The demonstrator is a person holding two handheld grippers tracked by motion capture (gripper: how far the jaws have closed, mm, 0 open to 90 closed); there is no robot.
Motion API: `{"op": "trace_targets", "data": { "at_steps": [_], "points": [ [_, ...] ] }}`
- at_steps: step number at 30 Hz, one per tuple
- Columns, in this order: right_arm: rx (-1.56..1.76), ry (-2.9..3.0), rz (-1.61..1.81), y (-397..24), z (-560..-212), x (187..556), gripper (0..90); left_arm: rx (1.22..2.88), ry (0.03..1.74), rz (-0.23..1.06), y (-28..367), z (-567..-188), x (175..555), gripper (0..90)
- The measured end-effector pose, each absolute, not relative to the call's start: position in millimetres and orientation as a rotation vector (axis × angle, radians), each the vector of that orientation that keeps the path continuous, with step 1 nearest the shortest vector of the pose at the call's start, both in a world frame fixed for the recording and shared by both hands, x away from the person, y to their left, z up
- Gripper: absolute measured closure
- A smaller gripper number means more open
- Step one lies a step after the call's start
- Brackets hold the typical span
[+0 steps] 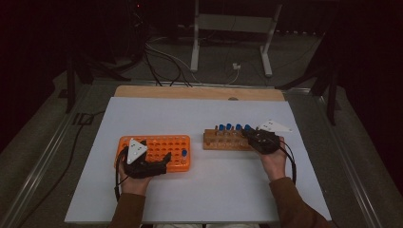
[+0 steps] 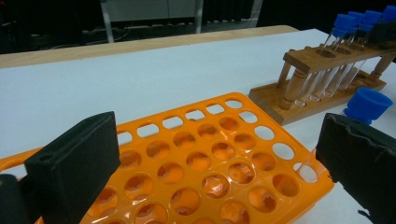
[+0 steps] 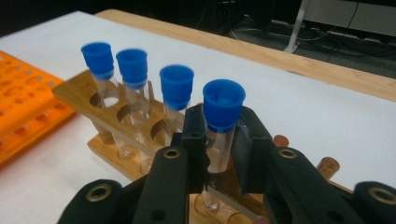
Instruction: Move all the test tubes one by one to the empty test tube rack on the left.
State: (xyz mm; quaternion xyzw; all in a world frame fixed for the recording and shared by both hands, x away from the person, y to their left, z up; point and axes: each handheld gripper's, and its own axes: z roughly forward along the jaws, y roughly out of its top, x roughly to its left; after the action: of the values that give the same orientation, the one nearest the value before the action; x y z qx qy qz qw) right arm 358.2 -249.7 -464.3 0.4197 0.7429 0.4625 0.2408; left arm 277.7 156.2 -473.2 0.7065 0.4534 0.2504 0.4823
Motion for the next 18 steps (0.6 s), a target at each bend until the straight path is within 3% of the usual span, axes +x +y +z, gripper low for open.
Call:
{"op": "trace_targets", "data": {
  "at_steps": [18],
  "points": [
    [1.110,1.973,1.327,-258.0,-431.3,349.7,76.1,1.721,1.054,0.626,151.8,-466.9,276.6,0.6]
  ]
}}
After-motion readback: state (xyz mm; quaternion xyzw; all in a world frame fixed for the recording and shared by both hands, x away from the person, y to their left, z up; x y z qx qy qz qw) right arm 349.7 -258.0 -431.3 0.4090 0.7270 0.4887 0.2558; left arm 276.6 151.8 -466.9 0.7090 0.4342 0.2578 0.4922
